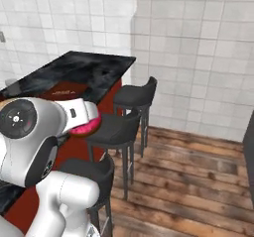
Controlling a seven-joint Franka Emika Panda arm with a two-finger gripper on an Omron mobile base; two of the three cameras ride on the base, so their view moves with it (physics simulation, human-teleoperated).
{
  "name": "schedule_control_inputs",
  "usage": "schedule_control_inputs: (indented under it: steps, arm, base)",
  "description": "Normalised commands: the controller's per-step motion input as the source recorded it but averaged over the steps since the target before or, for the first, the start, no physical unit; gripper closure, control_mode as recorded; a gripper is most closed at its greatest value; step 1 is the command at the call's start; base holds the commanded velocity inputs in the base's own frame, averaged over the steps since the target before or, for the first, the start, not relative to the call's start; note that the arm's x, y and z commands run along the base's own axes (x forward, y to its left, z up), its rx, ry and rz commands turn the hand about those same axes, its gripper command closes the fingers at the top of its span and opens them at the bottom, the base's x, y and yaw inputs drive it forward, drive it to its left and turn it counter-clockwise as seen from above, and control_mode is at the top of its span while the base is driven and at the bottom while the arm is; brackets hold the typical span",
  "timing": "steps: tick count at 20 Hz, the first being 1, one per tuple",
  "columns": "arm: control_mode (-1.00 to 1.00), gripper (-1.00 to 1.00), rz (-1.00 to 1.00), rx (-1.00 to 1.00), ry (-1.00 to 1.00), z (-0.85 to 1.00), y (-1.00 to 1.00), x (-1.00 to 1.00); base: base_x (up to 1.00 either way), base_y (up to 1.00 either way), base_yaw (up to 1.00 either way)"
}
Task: Take the donuts from the fridge and place them on the empty tray on the dining counter.
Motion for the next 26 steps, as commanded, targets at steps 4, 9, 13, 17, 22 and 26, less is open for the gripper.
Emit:
schedule_control_inputs:
  steps: [4,9,13,17,22,26]
  arm:
    - [1.00,1.00,0.00,0.00,0.00,0.00,0.00,0.00]
    - [1.00,1.00,0.00,0.00,0.00,0.00,0.00,0.00]
    - [1.00,1.00,0.00,0.00,0.00,0.00,0.00,0.00]
    - [1.00,1.00,0.00,0.00,0.00,0.00,0.00,0.00]
    - [1.00,1.00,0.00,0.00,0.00,0.00,0.00,0.00]
    - [1.00,1.00,0.00,0.00,0.00,0.00,0.00,0.00]
  base:
    - [0.30,0.50,0.64]
    - [0.02,0.67,0.67]
    - [0.00,0.91,0.59]
    - [0.02,1.00,0.48]
    - [0.63,0.84,0.41]
    - [1.00,0.54,0.30]
